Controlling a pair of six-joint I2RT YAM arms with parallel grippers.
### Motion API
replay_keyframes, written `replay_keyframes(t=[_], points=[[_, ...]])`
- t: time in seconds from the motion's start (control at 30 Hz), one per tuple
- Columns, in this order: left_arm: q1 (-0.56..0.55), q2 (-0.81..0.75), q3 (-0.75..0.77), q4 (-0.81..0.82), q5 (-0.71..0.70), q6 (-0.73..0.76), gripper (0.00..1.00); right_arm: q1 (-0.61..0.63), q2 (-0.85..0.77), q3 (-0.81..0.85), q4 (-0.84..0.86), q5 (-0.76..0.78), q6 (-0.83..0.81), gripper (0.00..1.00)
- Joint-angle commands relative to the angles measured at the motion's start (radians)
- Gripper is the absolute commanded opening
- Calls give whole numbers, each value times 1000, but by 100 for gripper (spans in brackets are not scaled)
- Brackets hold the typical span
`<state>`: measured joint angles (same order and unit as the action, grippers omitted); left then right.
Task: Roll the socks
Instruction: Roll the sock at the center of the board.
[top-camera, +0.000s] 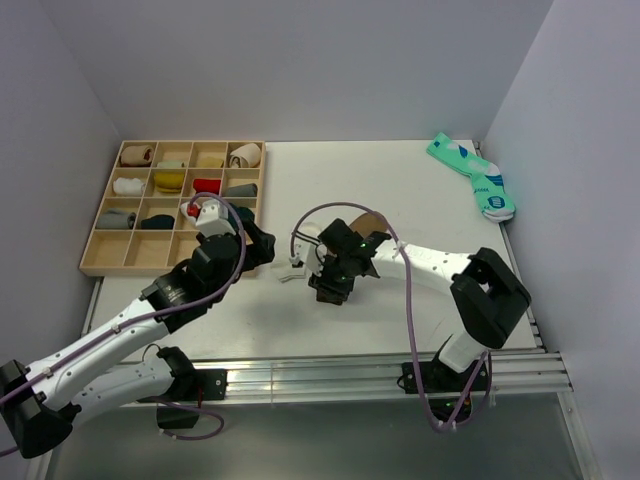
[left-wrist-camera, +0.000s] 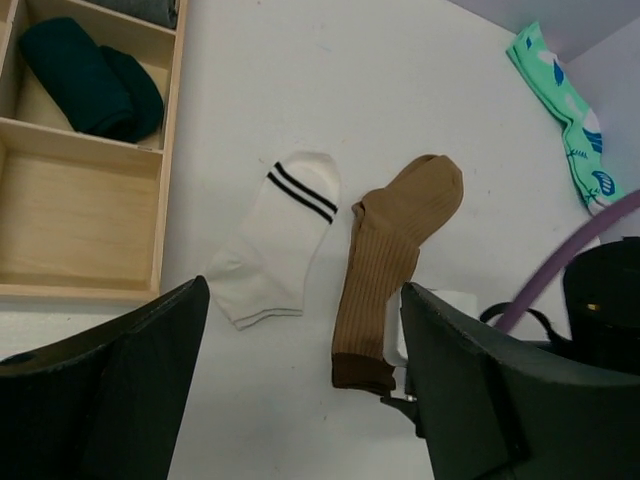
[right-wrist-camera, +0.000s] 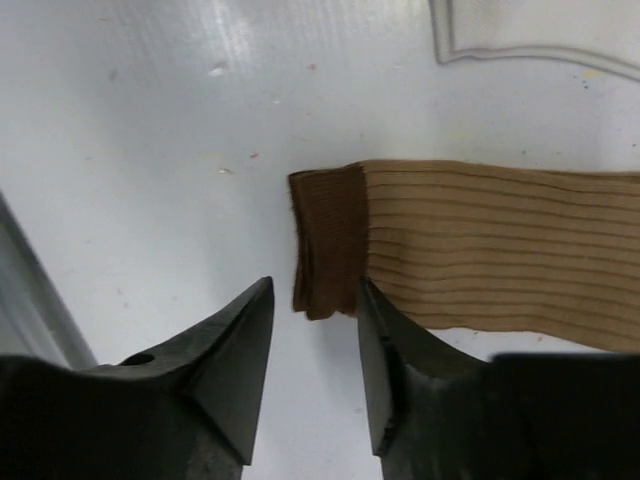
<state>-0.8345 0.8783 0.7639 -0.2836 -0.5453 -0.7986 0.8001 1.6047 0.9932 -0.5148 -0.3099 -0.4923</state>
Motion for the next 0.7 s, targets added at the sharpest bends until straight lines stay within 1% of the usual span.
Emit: replay_keyframes(t=[0.0, 0.17, 0.3, 0.37, 0.53, 0.67], points=[[2, 4, -21, 72, 15, -21, 83, 8, -68, -24, -31, -57, -12, 48], [3, -9, -34, 70, 13, -31, 83, 11, -97, -50, -24, -21, -23, 49], [3, -24, -41, 66, 7, -30, 82, 27, -101, -83, 1, 9, -20, 44], [3, -24, -43, 69, 7, -28, 82, 33, -92, -97, 22, 31, -12, 44], [3, -22, -48, 73, 8, -27, 82, 44, -71, -91, 64, 75, 3, 44], [3, -21, -54, 80, 11, -25, 82, 45, -65, -90, 78, 83, 12, 44]])
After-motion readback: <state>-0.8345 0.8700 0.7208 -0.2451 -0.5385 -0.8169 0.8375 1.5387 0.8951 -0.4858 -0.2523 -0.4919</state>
